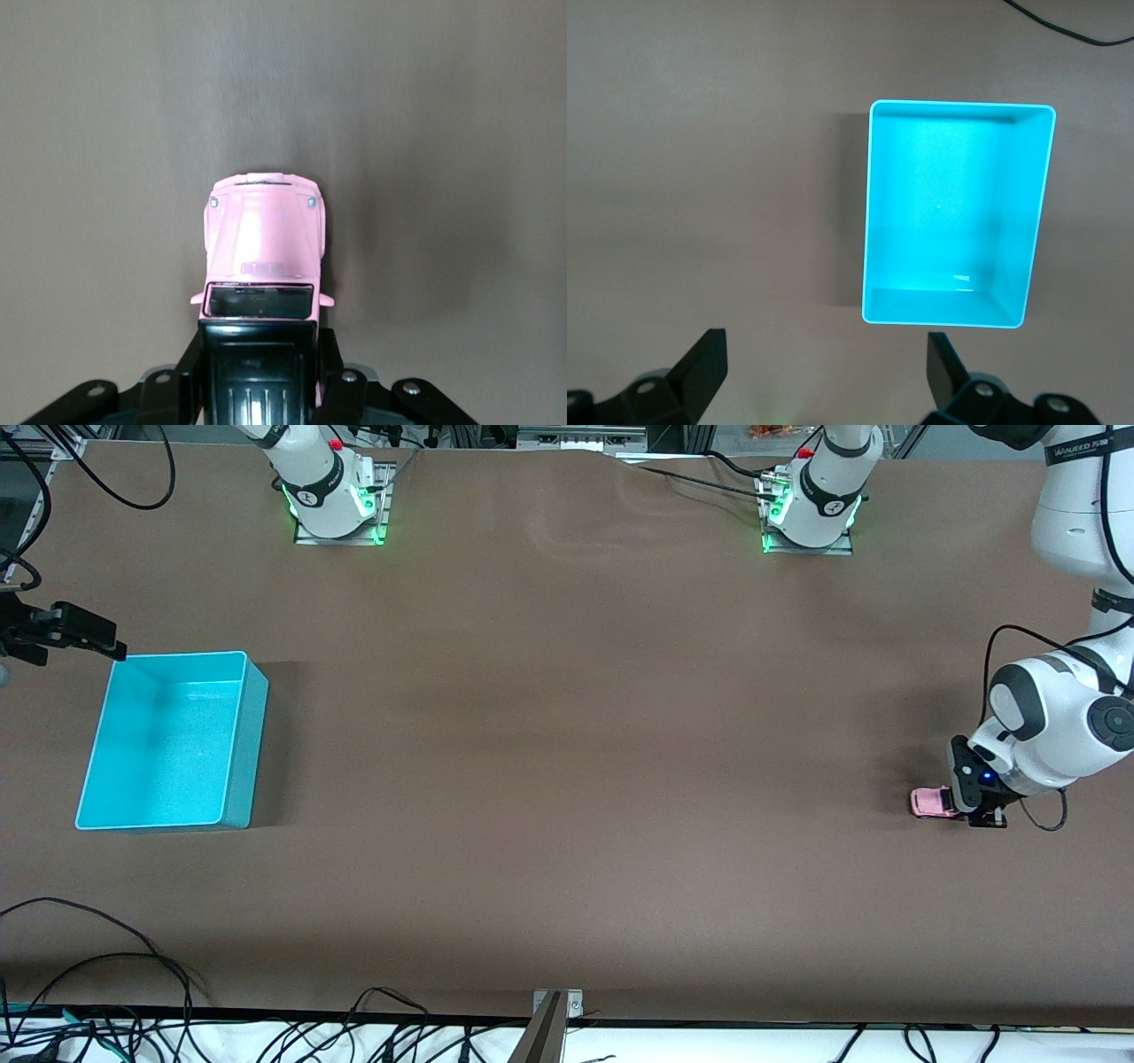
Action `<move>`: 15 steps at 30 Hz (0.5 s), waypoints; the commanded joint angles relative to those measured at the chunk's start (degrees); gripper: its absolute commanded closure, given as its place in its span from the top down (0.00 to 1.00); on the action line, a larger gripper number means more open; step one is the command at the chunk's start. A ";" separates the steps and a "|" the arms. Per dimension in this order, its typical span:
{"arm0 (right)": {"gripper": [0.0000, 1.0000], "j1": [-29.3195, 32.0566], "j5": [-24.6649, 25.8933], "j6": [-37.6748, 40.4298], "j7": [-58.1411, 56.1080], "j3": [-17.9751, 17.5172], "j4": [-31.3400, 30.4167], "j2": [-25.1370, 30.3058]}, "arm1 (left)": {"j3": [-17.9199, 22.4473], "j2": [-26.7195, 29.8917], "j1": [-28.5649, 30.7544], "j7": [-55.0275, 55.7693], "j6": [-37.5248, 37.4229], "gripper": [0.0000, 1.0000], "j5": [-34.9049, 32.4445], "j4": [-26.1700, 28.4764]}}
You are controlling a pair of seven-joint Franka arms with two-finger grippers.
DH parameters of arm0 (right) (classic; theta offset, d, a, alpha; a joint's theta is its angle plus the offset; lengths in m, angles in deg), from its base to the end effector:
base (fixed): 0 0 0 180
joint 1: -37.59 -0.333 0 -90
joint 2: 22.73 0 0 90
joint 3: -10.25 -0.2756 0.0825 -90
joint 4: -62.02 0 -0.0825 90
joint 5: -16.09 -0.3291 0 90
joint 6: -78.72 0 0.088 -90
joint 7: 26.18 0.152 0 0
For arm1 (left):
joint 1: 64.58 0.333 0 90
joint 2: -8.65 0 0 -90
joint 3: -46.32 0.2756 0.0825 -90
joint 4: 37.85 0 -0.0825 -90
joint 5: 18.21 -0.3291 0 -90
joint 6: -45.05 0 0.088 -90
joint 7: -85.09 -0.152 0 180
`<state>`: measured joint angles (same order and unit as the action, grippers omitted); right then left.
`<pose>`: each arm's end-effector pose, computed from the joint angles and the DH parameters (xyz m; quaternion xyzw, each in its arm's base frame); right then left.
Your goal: Wind and store pink jeep toy
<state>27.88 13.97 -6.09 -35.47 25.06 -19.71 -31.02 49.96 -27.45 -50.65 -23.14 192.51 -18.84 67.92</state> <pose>0.5226 -0.0325 0.5191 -0.9984 -0.0379 0.0427 0.0054 0.5719 0.1804 0.1571 -0.6938 0.7182 -0.0033 0.0537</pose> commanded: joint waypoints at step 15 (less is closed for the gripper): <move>1.00 0.48 -1.04 0.61 0.06 -0.13 0.60 -0.41 | 1.19 -4.07 1.81 -6.29 0.37 0.16 2.56 0.48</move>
<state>27.89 13.97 -6.09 -35.50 25.07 -19.71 -31.50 50.11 -27.81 -48.41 -26.93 193.55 -18.27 67.62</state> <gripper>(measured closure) 0.000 0.489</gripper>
